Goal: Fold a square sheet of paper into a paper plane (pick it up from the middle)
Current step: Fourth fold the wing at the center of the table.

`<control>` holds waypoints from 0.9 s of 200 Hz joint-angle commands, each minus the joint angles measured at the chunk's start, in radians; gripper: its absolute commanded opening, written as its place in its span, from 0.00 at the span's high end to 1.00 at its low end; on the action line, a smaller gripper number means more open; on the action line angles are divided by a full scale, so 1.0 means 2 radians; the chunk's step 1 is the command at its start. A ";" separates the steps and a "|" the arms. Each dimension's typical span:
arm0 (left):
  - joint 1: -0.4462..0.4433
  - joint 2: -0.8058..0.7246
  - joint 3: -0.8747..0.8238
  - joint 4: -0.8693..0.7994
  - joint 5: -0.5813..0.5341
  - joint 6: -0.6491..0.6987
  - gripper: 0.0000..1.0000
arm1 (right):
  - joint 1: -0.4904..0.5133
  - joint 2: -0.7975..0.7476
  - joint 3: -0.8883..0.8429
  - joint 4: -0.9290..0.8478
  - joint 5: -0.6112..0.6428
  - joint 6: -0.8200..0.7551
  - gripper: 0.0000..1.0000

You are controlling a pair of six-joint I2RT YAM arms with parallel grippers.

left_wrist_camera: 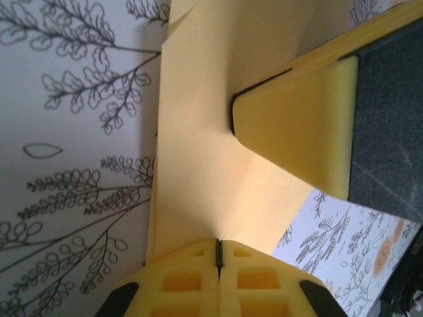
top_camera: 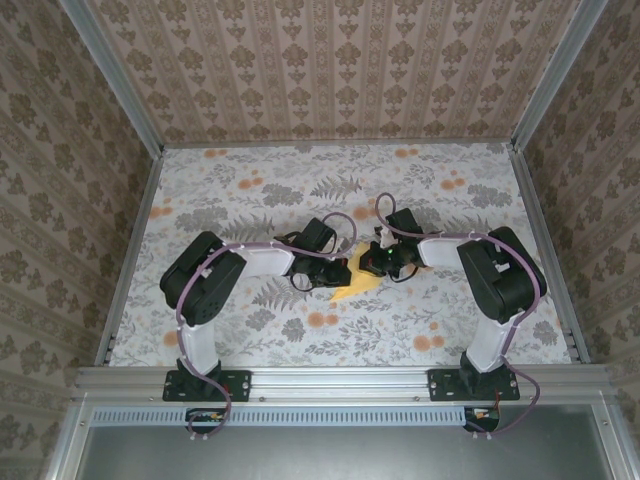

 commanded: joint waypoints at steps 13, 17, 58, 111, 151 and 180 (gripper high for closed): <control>0.000 -0.042 -0.010 -0.023 0.022 -0.027 0.96 | -0.004 0.025 0.002 -0.052 0.034 -0.013 0.94; -0.001 -0.044 -0.010 -0.020 0.023 -0.031 0.95 | -0.004 0.026 0.002 -0.052 0.034 -0.013 0.94; -0.006 -0.064 -0.018 -0.003 0.017 -0.079 0.86 | -0.004 0.030 0.006 -0.058 0.037 -0.013 0.94; -0.018 -0.049 -0.026 -0.021 0.014 -0.101 0.85 | -0.003 0.041 0.011 -0.071 0.042 -0.013 0.95; -0.019 -0.039 -0.021 -0.045 0.002 -0.102 0.81 | -0.004 0.045 0.016 -0.080 0.047 -0.015 0.95; -0.015 -0.033 -0.023 -0.061 -0.011 -0.096 0.81 | -0.004 0.049 0.018 -0.083 0.048 -0.015 0.95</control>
